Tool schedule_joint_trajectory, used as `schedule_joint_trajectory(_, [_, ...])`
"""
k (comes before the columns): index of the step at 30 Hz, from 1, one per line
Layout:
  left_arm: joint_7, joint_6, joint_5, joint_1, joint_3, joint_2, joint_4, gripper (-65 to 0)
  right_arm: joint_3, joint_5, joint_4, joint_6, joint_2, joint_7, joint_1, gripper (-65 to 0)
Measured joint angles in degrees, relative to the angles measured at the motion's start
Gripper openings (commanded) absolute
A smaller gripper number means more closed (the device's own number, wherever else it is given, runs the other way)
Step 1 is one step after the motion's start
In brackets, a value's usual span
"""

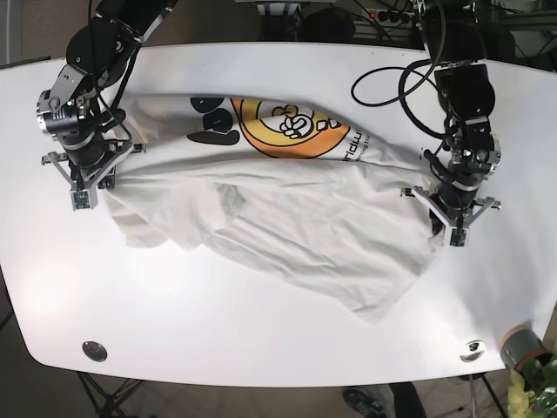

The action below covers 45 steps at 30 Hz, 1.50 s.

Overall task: Fold the T-shirt properly
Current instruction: 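Drag the shirt with both grippers to spread it flat, then lift the shirt edge with both grippers and fling it across the table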

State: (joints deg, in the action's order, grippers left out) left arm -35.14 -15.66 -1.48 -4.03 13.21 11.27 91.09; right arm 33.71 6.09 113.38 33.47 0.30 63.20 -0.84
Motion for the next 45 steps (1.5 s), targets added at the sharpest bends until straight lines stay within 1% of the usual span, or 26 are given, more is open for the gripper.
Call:
schedule_joint_trajectory(3, [-0.7,-0.1,-0.1,-4.3,-2.7,-0.1,-0.3,-65.0,0.0,-0.2,-3.4,-0.2,0.3,0.1,4.0,-62.8])
schedule_joint_trajectory(6, [-0.2,0.0,-0.1,-8.9,-3.9,-0.1,-0.3,-65.0,0.0,0.1,-6.6,-0.11,0.6,0.1,7.7,-62.8])
schedule_joint_trajectory(9, [0.2,0.2,-0.1,-13.1,-3.9,-0.8,-0.9,-65.0,-0.2,0.2,-11.0,0.07,1.7,0.1,12.3,-62.8])
schedule_joint_trajectory(10, [0.3,0.2,0.1,-14.4,-3.9,-1.3,-1.4,-65.0,-0.2,-0.2,-12.4,-0.37,1.9,-0.1,13.8,-62.8])
schedule_joint_trajectory(12, [0.0,0.6,0.1,-17.2,-3.8,-2.4,-3.7,-65.0,0.0,-0.3,-16.2,-0.31,2.9,0.1,17.4,-62.8])
schedule_joint_trajectory(15, [-0.6,-0.1,-0.3,-20.9,-4.0,-3.0,-6.5,-65.0,0.0,-0.3,-21.4,-0.37,4.1,0.1,22.4,-62.8])
schedule_joint_trajectory(19, [-0.4,0.2,0.0,-25.9,-3.8,-2.8,-10.7,-65.0,-0.1,-0.2,-28.0,-0.24,5.5,0.0,28.4,-62.8])
schedule_joint_trajectory(21, [-0.4,0.2,0.2,-28.5,-3.8,-2.6,-13.0,-65.0,-0.1,-0.4,-30.9,-0.52,6.1,0.1,31.4,-62.8])
schedule_joint_trajectory(22, [-0.5,0.2,0.1,-29.8,-3.7,-2.5,-14.1,-65.0,-0.8,-0.7,-32.3,-1.75,6.6,0.1,32.9,-62.8])
schedule_joint_trajectory(23, [-0.4,0.2,0.2,-30.9,-3.7,-2.5,-14.7,-65.0,-1.7,-0.9,-33.0,-2.23,7.0,0.0,33.9,-62.8])
schedule_joint_trajectory(24, [-0.3,0.2,0.1,-32.3,-3.7,-2.5,-16.0,-65.0,-3.2,-0.7,-34.3,-3.17,7.8,0.0,35.2,-62.8])
schedule_joint_trajectory(27, [-0.4,0.1,0.2,-36.4,-3.7,-2.6,-18.8,-65.0,-6.9,-0.2,-36.2,-4.5,9.0,-2.0,38.4,-62.8])
schedule_joint_trajectory(28, [-0.8,0.2,0.1,-38.0,-3.6,-2.6,-19.8,-65.0,-8.3,-0.3,-36.8,-5.2,9.3,-2.8,39.8,-62.8])
schedule_joint_trajectory(30, [-0.8,0.2,0.1,-40.2,-3.6,-2.6,-20.2,-65.0,-10.1,-0.5,-37.0,-5.64,9.4,-3.1,41.8,-62.8])
schedule_joint_trajectory(33, [-0.6,0.1,0.1,-44.3,-3.6,-2.1,-20.4,-65.0,-13.9,0.1,-37.3,-5.25,9.9,-3.1,45.5,-62.8])
schedule_joint_trajectory(37, [-0.9,0.0,-0.1,-49.7,-3.5,0.4,-20.7,-65.0,-17.5,-0.3,-37.4,-5.57,11.2,-2.8,51.6,-62.8])
schedule_joint_trajectory(40, [-0.9,0.0,0.0,-54.2,-1.8,2.1,-21.0,-65.0,-20.1,-0.3,-37.5,-5.57,12.1,-3.0,57.2,-62.8])
schedule_joint_trajectory(42, [-0.4,0.2,0.1,-57.5,-0.5,3.4,-22.2,-65.0,-23.0,0.1,-37.4,-5.42,12.9,-3.0,61.4,-62.8])
schedule_joint_trajectory(45, [-0.5,0.2,0.0,-60.5,0.2,5.4,-22.6,-65.0,-26.1,0.2,-37.3,-5.25,13.3,-3.1,66.2,-62.8])
